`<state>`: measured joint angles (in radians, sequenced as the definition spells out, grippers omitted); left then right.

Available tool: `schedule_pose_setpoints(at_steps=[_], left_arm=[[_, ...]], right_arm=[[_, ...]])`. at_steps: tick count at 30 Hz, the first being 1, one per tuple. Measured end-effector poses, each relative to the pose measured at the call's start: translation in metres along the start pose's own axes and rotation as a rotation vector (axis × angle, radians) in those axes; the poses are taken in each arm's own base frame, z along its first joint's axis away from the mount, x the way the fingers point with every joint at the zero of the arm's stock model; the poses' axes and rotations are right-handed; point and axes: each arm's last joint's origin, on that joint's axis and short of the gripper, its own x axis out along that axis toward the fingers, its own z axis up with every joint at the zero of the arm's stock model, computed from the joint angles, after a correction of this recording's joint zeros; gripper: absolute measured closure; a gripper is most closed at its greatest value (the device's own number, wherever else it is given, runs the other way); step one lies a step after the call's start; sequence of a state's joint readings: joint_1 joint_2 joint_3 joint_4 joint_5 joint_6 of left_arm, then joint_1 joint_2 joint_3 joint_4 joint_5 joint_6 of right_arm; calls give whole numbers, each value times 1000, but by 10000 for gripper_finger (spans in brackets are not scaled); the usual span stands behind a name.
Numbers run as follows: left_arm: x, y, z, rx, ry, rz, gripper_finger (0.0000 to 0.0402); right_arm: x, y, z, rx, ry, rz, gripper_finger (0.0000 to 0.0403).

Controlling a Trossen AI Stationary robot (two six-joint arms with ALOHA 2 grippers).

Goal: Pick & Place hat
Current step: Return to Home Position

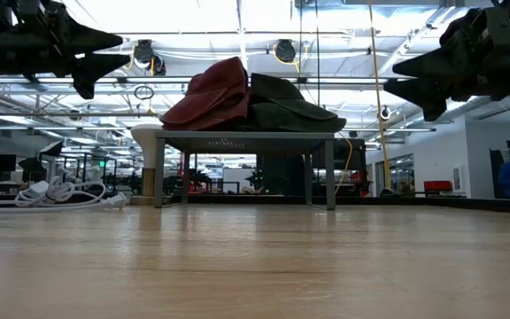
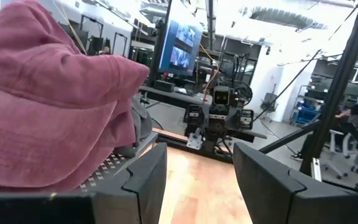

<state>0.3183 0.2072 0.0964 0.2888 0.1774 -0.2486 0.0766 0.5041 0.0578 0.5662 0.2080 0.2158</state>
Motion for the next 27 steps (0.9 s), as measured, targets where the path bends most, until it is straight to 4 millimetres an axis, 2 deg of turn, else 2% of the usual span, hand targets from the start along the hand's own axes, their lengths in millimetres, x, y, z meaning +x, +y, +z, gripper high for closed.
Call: schedule_pose_setpoints(at_steps=[12, 19, 23, 27], left_arm=[[0, 1, -3, 31, 28, 12, 215], [-2, 7, -23, 3, 20, 46, 215], [-2, 8, -23, 14, 17, 79, 215], [-2, 8, -24, 12, 36, 87, 215]], right_arm=[[-19, -16, -1, -36, 45, -115, 193], [-28, -21, -2, -39, 61, -113, 193], [-32, -23, -2, -51, 55, -114, 193], [-39, -28, 2, -84, 199, -204, 193]])
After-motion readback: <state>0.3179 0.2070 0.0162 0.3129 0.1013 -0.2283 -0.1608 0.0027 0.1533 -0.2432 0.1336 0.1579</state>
